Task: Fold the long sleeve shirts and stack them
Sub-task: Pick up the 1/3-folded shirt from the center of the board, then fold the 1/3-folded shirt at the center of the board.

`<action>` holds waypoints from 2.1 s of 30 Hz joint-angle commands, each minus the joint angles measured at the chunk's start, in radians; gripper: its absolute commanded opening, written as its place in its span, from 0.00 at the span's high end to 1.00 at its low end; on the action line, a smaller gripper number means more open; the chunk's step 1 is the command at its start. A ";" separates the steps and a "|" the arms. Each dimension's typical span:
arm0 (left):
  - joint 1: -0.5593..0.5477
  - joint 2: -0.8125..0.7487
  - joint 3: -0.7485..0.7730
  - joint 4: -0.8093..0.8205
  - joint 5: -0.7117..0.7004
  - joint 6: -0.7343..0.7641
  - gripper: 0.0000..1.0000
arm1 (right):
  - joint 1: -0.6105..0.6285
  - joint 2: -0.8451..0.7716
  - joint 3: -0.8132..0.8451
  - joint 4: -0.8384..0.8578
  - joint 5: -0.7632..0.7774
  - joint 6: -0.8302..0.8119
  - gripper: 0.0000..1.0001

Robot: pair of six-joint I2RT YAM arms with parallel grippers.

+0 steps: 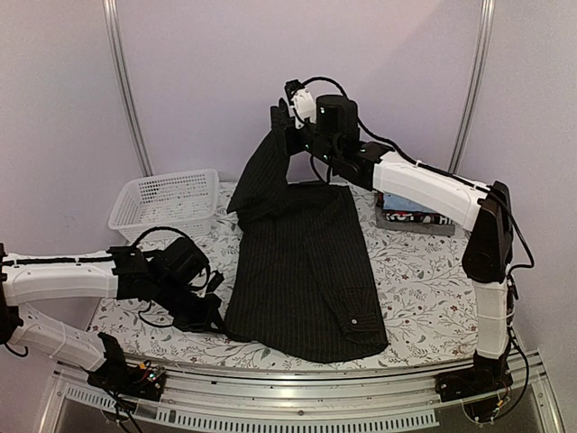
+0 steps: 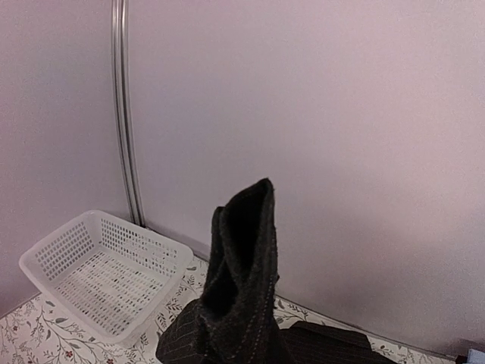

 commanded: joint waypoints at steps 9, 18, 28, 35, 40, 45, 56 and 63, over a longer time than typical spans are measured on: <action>-0.057 0.043 0.098 -0.068 0.064 0.084 1.00 | 0.004 -0.123 0.019 0.059 0.168 -0.096 1.00; -0.083 0.116 0.210 -0.070 0.103 0.159 1.00 | 0.004 -0.156 0.007 0.044 0.274 -0.168 1.00; -0.124 0.337 0.422 -0.076 0.177 0.298 1.00 | -0.053 -0.272 -0.206 -0.015 0.368 -0.131 1.00; -0.160 0.522 0.526 -0.062 0.230 0.369 1.00 | -0.113 -0.376 -0.336 -0.058 0.366 -0.055 1.00; -0.173 0.592 0.586 -0.059 0.259 0.394 1.00 | -0.153 -0.433 -0.408 -0.091 0.365 -0.019 1.00; -0.174 0.622 0.636 -0.083 0.275 0.414 1.00 | -0.183 -0.449 -0.421 -0.125 0.341 0.022 1.00; -0.174 0.683 0.666 -0.056 0.331 0.430 1.00 | -0.183 -0.459 -0.439 -0.186 0.239 0.106 1.00; -0.163 0.696 0.667 -0.049 0.316 0.430 0.77 | -0.183 -0.449 -0.445 -0.261 0.106 0.172 1.00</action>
